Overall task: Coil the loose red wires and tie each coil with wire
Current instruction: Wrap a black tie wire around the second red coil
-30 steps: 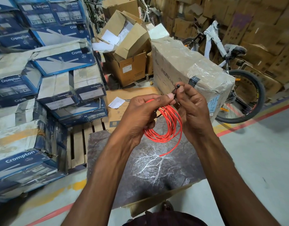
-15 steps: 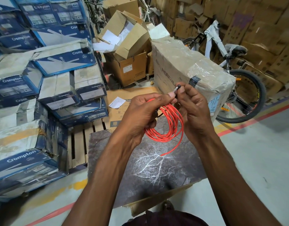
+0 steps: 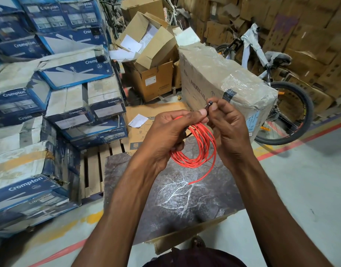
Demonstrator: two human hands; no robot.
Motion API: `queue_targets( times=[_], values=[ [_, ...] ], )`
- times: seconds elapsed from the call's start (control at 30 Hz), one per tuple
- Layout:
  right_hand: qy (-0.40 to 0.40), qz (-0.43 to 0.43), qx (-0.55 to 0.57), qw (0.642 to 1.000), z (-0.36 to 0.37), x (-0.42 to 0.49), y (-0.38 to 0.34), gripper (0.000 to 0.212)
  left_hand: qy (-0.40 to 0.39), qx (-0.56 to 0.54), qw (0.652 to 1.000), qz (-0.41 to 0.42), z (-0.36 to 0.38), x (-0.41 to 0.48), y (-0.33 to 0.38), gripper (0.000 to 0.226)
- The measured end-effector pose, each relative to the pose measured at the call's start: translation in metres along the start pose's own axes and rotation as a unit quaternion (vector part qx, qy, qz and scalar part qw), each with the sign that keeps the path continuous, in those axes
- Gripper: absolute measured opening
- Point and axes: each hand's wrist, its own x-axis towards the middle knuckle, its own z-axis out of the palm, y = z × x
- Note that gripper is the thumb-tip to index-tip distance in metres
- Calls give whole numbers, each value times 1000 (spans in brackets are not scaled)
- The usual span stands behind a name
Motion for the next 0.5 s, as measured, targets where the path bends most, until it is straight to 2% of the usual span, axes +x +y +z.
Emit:
queue_targets(
  times=[0.1,0.17,0.3,0.4,0.5],
  values=[
    [-13,-2,-23,1000,-1,-1,-2,25,1,6,1000,5,0,0,1,16],
    [-34,-3,-29,999,-3,-1,-2,10,-1,8,1000,6,0,-1,2,16],
    [-66,-9,-62,996,-8,-1,-6,18,-5,12,1000,5,1,-2,3,15],
    [-61,-14,-84,994,-10,-1,-16,11,5,19,1000,-1,-2,-2,0,16],
    [-46,-22,-109,993,-11,-1,-24,14,6,30,1000,0,-2,-2,-3,18]
  ],
)
